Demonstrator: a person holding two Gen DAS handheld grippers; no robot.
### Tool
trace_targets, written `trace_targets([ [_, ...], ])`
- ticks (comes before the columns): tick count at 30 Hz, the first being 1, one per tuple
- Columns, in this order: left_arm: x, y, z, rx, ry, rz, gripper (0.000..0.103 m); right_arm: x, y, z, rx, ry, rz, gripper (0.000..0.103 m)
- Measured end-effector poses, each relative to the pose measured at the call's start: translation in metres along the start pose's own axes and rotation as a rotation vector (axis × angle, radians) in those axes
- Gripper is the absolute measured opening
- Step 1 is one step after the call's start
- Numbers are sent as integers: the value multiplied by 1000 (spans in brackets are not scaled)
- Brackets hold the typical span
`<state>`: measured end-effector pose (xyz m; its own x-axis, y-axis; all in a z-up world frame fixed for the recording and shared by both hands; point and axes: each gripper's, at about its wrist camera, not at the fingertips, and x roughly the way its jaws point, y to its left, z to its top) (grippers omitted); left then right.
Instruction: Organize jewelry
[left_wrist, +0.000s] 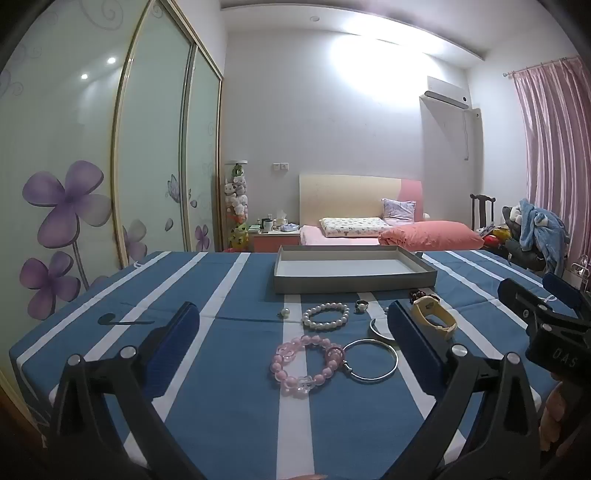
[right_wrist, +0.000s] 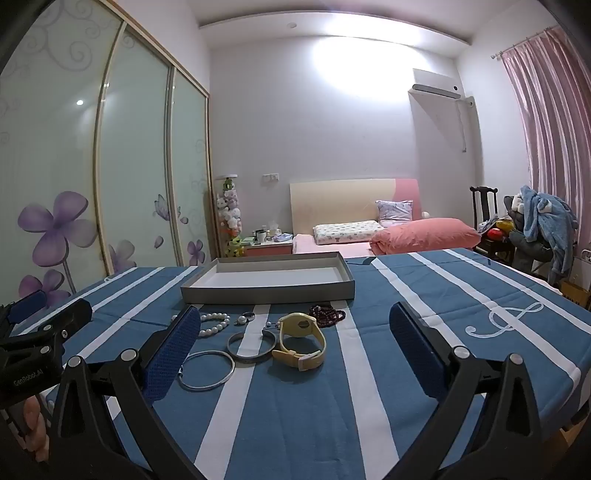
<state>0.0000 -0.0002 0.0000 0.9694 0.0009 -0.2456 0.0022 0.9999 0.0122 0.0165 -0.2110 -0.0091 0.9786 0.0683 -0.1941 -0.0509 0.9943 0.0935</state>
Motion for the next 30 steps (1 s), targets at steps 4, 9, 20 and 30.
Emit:
trace_targets([
  [4, 0, 0, 0, -2, 2, 0, 99, 0, 0, 0, 1, -1, 0, 101],
  [9, 0, 0, 0, -3, 0, -1, 99, 0, 2, 0, 0, 0, -2, 101],
  [20, 0, 0, 0, -5, 1, -2, 99, -1, 1, 0, 2, 0, 1, 101],
  [30, 0, 0, 0, -6, 1, -2, 99, -1, 1, -1, 2, -1, 0, 101],
])
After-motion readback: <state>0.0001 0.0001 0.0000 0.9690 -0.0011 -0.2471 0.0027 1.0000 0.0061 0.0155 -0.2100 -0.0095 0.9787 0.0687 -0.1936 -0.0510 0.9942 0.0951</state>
